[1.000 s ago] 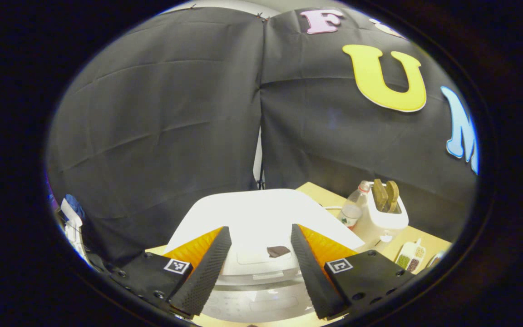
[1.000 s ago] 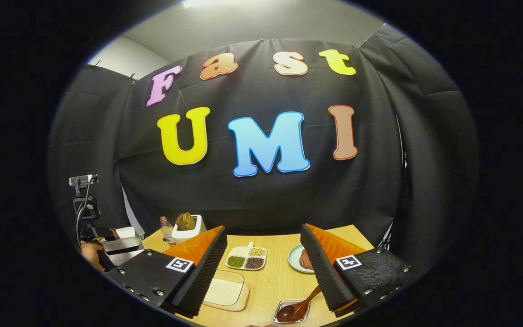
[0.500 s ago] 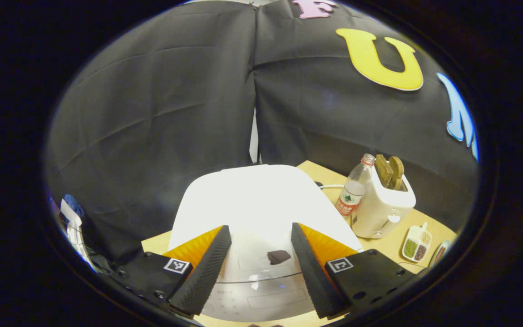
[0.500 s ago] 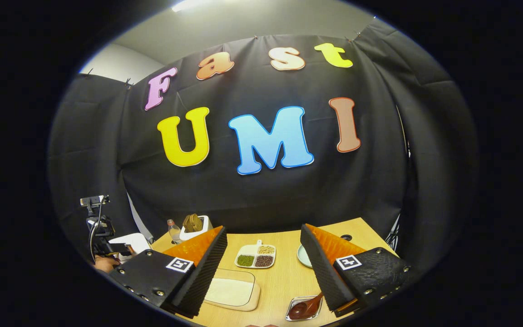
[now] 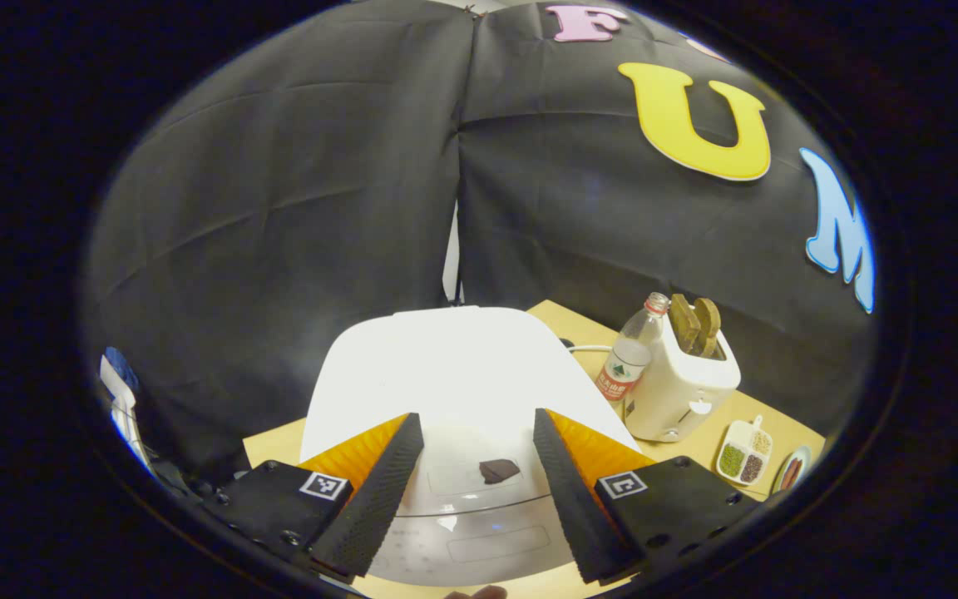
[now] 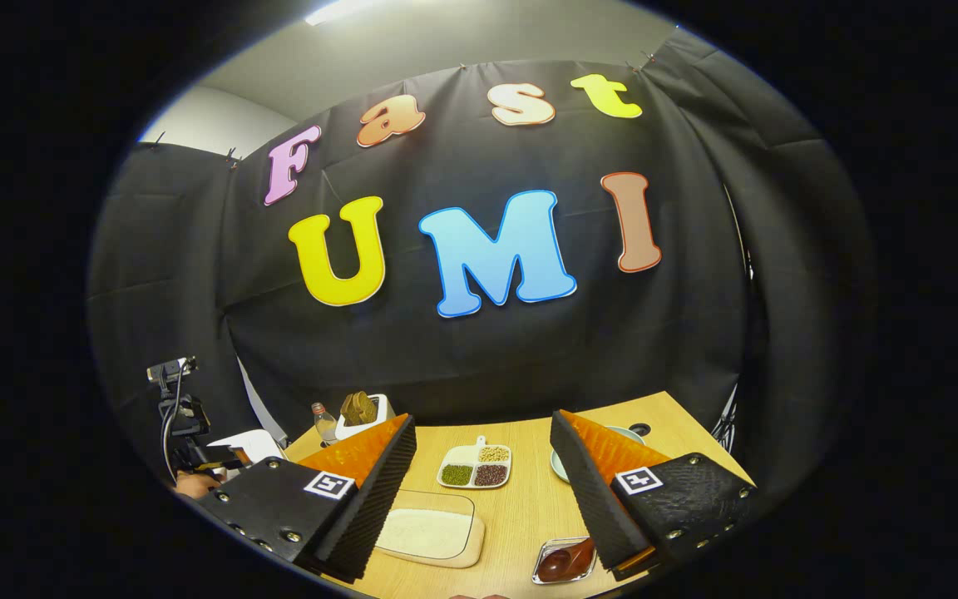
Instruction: Close the left gripper, press the button to open the rice cooker; take a wooden spoon from the chopstick holder with the right hand, scoop a spoonful of rice and pour it into the rice cooker, then put the wooden spoon back into the chopstick holder.
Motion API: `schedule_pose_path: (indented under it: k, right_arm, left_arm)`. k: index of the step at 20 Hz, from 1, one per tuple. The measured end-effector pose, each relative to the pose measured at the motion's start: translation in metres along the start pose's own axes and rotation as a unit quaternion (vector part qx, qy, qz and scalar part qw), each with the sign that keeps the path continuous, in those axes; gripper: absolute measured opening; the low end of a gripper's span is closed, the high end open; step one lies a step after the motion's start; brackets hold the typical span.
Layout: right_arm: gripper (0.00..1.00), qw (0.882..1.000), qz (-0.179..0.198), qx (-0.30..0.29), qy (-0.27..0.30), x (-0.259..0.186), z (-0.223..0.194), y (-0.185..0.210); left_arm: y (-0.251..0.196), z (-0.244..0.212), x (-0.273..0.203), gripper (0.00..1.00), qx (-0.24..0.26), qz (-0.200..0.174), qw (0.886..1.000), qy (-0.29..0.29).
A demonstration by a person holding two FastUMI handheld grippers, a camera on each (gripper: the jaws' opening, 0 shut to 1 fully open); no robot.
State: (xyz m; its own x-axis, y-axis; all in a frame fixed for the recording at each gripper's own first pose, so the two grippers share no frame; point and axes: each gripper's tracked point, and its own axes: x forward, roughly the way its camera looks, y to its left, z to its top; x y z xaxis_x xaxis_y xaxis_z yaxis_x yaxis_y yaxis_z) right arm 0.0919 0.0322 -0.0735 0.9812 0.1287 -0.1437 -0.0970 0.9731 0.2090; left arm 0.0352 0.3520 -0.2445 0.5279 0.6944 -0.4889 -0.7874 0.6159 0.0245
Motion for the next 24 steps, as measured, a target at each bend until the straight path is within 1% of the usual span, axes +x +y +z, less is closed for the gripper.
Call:
schedule_pose_path:
  k: [2,3,4,5,6,7,8,9,10,11,12,13,14,15,16,17,18,19,20,24]
  right_arm:
    - [0.98,1.000,0.001,0.002,-0.002,-0.002,0.003,0.000]
    - [0.98,1.000,0.001,0.002,-0.002,-0.003,0.004,0.000]
    - [0.98,1.000,0.000,0.000,-0.003,-0.005,0.004,0.000]
    - [0.98,1.000,0.000,-0.003,-0.006,-0.007,0.006,0.000]
    - [0.98,1.000,0.000,-0.005,-0.009,-0.008,0.008,0.000]
    - [0.98,1.000,0.000,-0.008,-0.013,-0.009,0.010,0.000]
    - [0.98,1.000,-0.003,-0.010,-0.017,-0.012,0.013,-0.001]
    - [0.98,1.000,-0.006,-0.012,-0.022,-0.014,0.017,-0.003]
    - [0.98,1.000,-0.008,-0.013,-0.027,-0.017,0.021,-0.003]
    - [0.98,0.999,-0.010,-0.016,-0.032,-0.019,0.026,-0.003]
    - [0.98,0.999,-0.011,-0.020,-0.038,-0.021,0.032,-0.003]
    - [0.98,0.999,-0.015,-0.026,-0.046,-0.023,0.037,-0.004]
    - [0.98,0.998,-0.017,-0.030,-0.053,-0.026,0.043,-0.003]
    - [0.98,0.997,-0.020,-0.033,-0.060,-0.030,0.049,-0.002]
    - [0.98,0.997,-0.023,-0.032,-0.067,-0.034,0.056,0.000]
    - [0.98,0.997,-0.023,-0.030,-0.073,-0.037,0.062,0.002]
    - [0.98,0.996,-0.021,-0.027,-0.077,-0.041,0.066,0.007]
    - [0.98,0.996,-0.019,-0.027,-0.083,-0.047,0.070,0.011]
    - [0.98,0.995,-0.022,-0.030,-0.088,-0.048,0.074,0.013]
    - [0.98,0.994,-0.032,-0.041,-0.096,-0.057,0.077,0.026]
  left_arm:
    - [-0.005,0.015,-0.011,0.94,0.008,-0.012,1.000,-0.017]
    - [-0.008,0.025,-0.019,0.89,0.005,-0.023,0.999,-0.029]
    - [-0.012,0.039,-0.030,0.99,0.003,-0.035,0.998,-0.044]
    - [-0.018,0.053,-0.042,0.99,0.006,-0.048,0.997,-0.064]
    - [-0.022,0.064,-0.056,0.94,0.017,-0.056,0.995,-0.082]
    - [-0.025,0.076,-0.072,0.94,0.023,-0.064,0.993,-0.101]
    - [-0.035,0.086,-0.089,0.89,0.023,-0.081,0.989,-0.118]
    - [-0.048,0.095,-0.109,0.99,0.025,-0.105,0.985,-0.134]
    - [-0.061,0.104,-0.126,0.99,0.029,-0.128,0.979,-0.153]
    - [-0.073,0.115,-0.148,0.94,0.031,-0.157,0.971,-0.177]
    - [-0.087,0.122,-0.176,0.93,0.038,-0.189,0.961,-0.199]
    - [-0.095,0.129,-0.200,0.94,0.053,-0.206,0.952,-0.221]
    - [-0.098,0.133,-0.216,0.98,0.068,-0.212,0.945,-0.240]
    - [-0.102,0.136,-0.234,0.94,0.078,-0.224,0.938,-0.253]
    - [-0.111,0.137,-0.252,0.94,0.081,-0.242,0.931,-0.262]
    - [-0.119,0.134,-0.268,0.89,0.080,-0.263,0.924,-0.266]
    - [-0.128,0.130,-0.285,0.94,0.079,-0.283,0.917,-0.270]
    - [-0.131,0.127,-0.296,0.96,0.080,-0.295,0.912,-0.273]
    - [-0.130,0.127,-0.298,0.98,0.084,-0.299,0.910,-0.274]
    - [-0.135,0.123,-0.302,0.96,0.079,-0.322,0.908,-0.258]
